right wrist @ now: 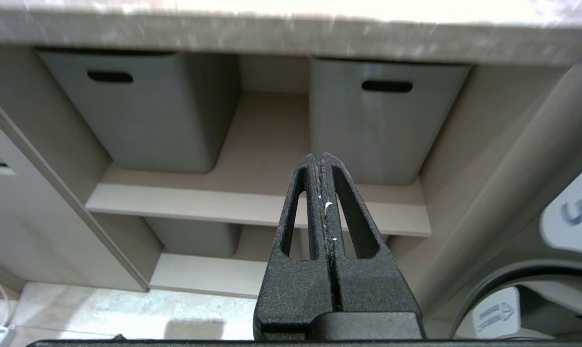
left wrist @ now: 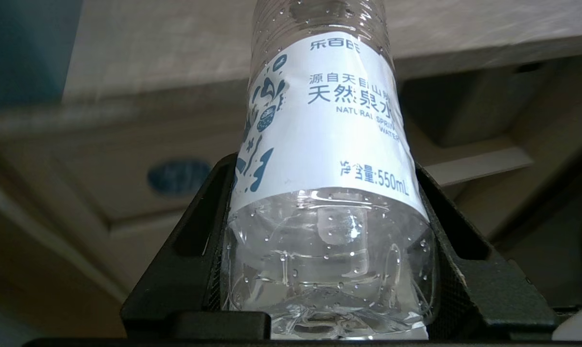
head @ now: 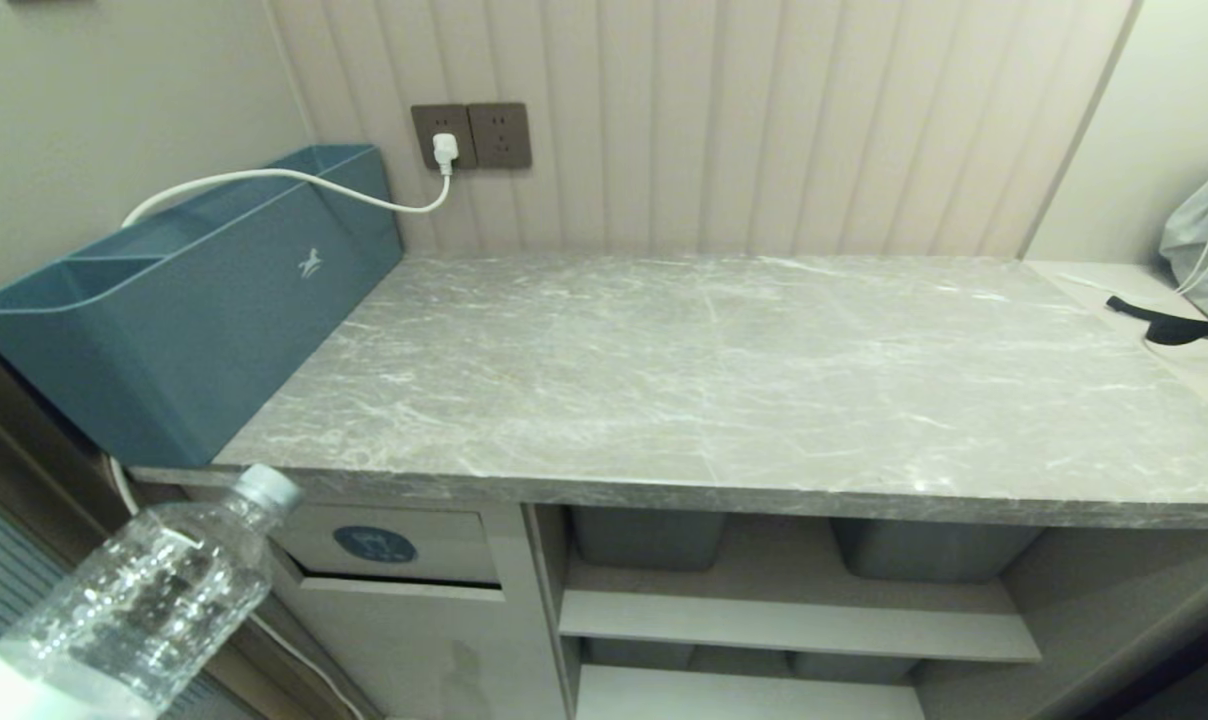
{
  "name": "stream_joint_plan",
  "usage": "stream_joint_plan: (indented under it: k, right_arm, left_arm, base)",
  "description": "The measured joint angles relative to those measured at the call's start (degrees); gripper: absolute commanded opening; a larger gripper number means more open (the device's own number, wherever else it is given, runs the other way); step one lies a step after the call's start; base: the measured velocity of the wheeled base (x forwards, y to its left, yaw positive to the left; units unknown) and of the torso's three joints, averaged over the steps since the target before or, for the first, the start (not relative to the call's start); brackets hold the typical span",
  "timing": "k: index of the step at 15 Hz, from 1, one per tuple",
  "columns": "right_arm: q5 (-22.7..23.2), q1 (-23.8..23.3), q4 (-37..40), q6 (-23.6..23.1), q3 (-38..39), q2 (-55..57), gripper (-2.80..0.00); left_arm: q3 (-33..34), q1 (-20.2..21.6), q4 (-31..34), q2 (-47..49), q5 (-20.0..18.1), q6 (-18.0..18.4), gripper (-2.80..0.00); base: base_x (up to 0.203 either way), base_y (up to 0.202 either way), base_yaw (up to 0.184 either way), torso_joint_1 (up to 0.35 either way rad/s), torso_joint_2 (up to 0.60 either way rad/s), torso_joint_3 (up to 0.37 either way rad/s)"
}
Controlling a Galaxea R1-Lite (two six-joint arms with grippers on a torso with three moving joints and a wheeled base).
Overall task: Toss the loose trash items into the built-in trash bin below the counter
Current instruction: Put the garbage in the trash can
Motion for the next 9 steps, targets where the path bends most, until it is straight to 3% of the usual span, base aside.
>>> stream_joint_plan:
  k: [3, 6, 9]
  right_arm:
    - [0.00, 0.00, 0.06, 0.13, 0.00, 0.00, -2.80]
    - [0.00, 0.00, 0.06, 0.16, 0.00, 0.00, -2.80]
    - [0.00, 0.00, 0.03, 0.19, 0.00, 0.00, -2.80]
  left_arm:
    - [3.79, 0.05, 2.93, -2.69, 7.24, -10.16, -2.80]
    - [7.54, 0.05, 3.46, -3.47, 9.44, -22.05, -2.80]
    - [10.53, 0.05, 7.35, -3.58, 12.09, -36.49, -2.80]
  base:
    - [0.000, 0.000, 0.000, -0.232, 0.53, 0.290]
    - [0.000, 0.000, 0.000, -0.181, 0.41, 0.233]
    - [0.000, 0.000, 0.000, -0.041, 0.10, 0.054]
